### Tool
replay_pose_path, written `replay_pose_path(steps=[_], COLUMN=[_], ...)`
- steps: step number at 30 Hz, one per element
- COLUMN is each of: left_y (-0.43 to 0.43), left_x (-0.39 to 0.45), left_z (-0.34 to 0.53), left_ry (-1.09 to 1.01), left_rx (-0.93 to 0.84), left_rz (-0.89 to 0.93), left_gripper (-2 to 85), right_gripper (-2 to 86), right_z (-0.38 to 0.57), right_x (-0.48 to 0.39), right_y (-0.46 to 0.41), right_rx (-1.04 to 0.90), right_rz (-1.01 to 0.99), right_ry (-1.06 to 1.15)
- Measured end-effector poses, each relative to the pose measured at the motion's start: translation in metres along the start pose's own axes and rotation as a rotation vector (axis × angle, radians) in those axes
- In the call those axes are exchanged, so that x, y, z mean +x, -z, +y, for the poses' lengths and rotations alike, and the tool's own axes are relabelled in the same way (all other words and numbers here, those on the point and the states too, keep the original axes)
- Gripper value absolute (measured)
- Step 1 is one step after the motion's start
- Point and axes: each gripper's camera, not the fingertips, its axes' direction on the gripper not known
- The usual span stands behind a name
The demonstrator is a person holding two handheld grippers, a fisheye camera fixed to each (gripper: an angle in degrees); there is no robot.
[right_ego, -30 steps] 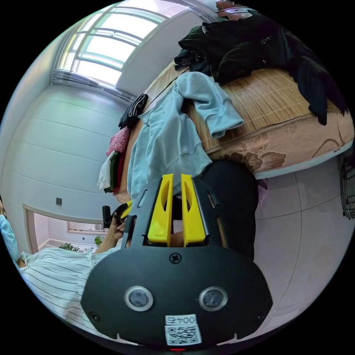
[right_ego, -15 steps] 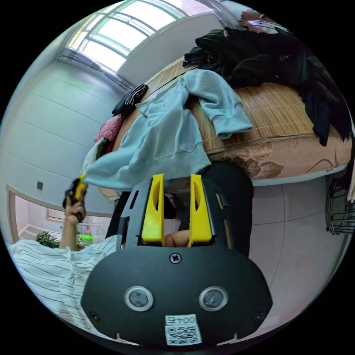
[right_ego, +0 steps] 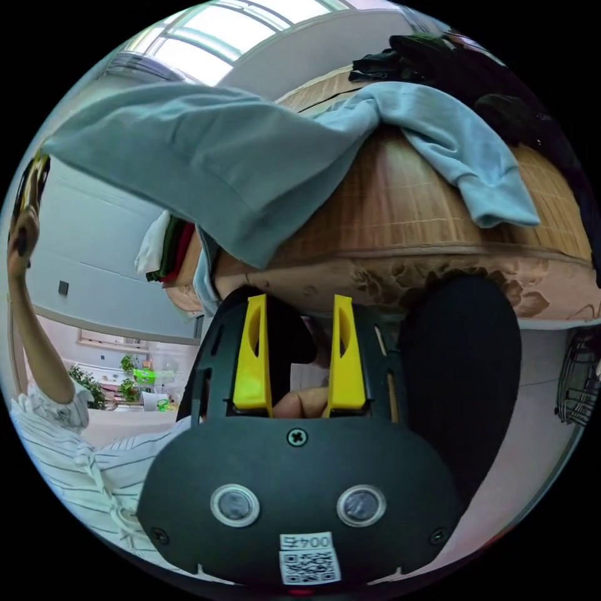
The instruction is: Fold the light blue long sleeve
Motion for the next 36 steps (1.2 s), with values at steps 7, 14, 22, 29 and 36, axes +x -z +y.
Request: replay_pose_path(steps=[7,14,22,29,36], left_y=[-0.068,-0.123,-0.158,-0.185,-0.195], left_x=[0.054,0.089,0.105,0.124,0.139], left_z=[0.038,0.084,0.129,0.160,0.170], left_ry=[-0.004,0.032,0.095,0.118,0.112], left_rx=[-0.005,-0.005,0.015,0.007,-0.010], left_rz=[-0.013,-0.006,0.011,0.031,0.028], left_gripper=[2.6,2.3,2.2,2.2,2.2], right_gripper=[16.6,18.3,16.1,16.0,16.1], right_z=[-0.005,-0.025,-0.020,-0.014,-0.006], right_x=[-0.046,-0.066,-0.023,-0.019,0.082], right_y=[-0.028,-0.035,-0.022,0.017,0.061], right_rx=[0.061,0.141,0.185,0.288,0.202], right_rz=[0.011,0.065,0.142,0.115,-0.411], right_ry=[0.090,0.013,-0.125,-0.054,-0.160])
